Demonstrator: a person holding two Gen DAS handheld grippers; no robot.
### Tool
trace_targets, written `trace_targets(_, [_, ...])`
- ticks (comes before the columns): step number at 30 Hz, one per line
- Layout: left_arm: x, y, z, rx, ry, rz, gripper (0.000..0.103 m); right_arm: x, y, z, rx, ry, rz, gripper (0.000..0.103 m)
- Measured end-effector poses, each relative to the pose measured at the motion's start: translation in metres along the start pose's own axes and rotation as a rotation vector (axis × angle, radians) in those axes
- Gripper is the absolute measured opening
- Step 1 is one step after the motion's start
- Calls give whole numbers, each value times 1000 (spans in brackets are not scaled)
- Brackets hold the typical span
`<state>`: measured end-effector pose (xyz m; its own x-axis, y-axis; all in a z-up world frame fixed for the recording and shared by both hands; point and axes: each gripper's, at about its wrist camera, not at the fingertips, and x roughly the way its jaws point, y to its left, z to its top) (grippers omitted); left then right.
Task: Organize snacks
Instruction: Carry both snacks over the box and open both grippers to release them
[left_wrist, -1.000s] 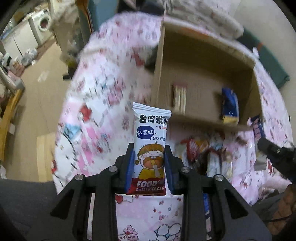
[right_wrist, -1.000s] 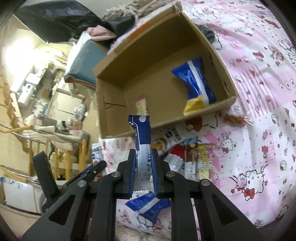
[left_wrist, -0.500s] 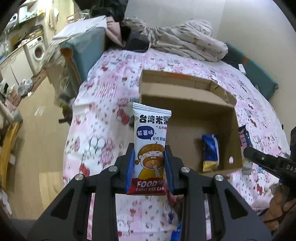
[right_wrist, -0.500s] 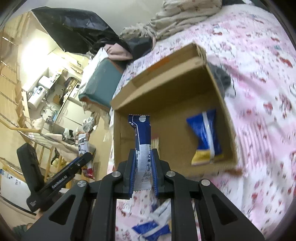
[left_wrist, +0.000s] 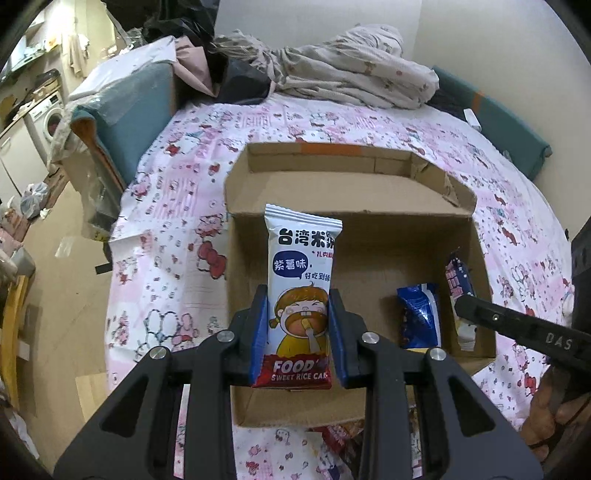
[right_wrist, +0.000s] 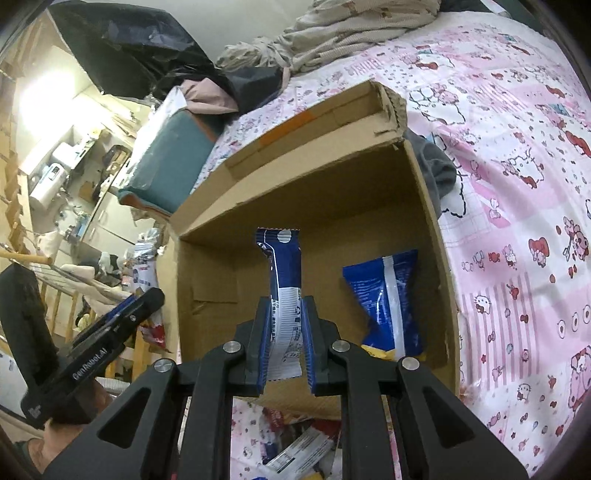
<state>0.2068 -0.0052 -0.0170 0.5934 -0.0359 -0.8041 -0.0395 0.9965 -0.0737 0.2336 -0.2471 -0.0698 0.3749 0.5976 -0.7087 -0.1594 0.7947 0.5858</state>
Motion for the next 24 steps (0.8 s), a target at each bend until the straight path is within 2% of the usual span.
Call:
trace_targets(9, [32,-8,-8,23,56,-26,26,9,-7,-2,5,32,-25,17])
trace_targets(16, [41,-14,-7,39,74,-41,26,22,-15,-3,9,72,-60,17])
trace_targets(24, [47,-12,-8,24,101,-50,26,30,-20,-5,25,108,-54,17])
